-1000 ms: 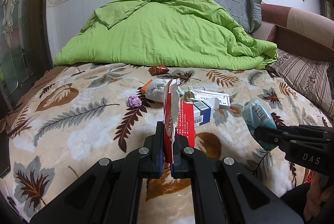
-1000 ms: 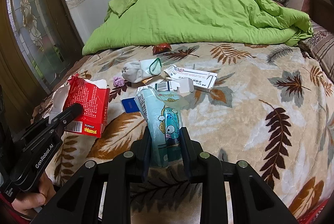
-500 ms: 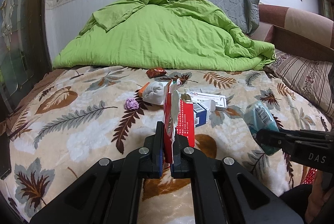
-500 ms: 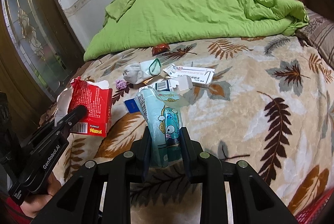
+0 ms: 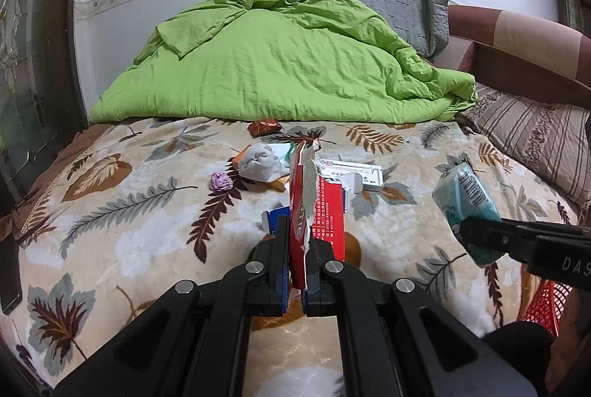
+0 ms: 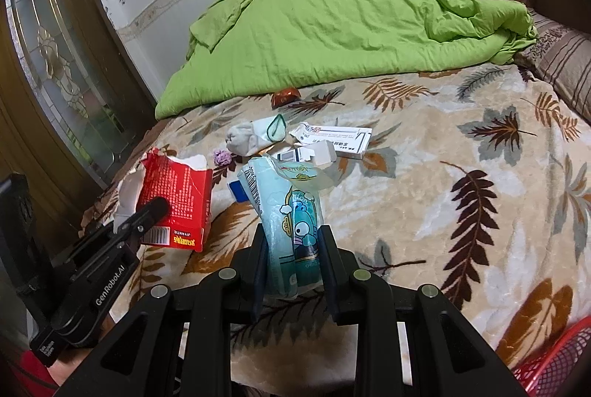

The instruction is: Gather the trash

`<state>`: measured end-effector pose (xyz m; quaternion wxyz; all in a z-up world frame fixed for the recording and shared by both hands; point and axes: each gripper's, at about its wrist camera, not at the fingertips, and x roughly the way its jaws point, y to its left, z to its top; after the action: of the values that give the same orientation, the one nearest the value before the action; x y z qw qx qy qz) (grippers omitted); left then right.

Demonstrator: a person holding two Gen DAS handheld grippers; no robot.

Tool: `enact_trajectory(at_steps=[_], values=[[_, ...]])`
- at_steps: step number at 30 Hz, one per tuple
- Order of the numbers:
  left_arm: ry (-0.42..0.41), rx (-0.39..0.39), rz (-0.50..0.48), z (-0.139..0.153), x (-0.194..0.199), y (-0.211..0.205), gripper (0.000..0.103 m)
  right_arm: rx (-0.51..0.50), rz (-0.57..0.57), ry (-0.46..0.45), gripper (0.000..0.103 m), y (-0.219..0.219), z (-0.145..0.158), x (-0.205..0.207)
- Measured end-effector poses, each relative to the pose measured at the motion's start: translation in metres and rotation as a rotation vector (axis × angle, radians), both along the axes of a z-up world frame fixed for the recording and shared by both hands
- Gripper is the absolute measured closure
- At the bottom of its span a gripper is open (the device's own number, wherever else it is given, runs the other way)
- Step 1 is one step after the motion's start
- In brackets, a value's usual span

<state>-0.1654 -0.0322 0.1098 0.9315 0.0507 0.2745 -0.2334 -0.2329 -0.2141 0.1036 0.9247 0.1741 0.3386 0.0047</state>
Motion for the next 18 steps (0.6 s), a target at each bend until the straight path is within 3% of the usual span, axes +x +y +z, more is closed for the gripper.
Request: enact_trajectory(at_steps=[18], values=[[-0.02, -0.01, -0.113, 0.017, -0.037, -0.034, 0.099, 0.049, -0.076, -0.04, 0.075, -0.037, 0.018, -0.048]])
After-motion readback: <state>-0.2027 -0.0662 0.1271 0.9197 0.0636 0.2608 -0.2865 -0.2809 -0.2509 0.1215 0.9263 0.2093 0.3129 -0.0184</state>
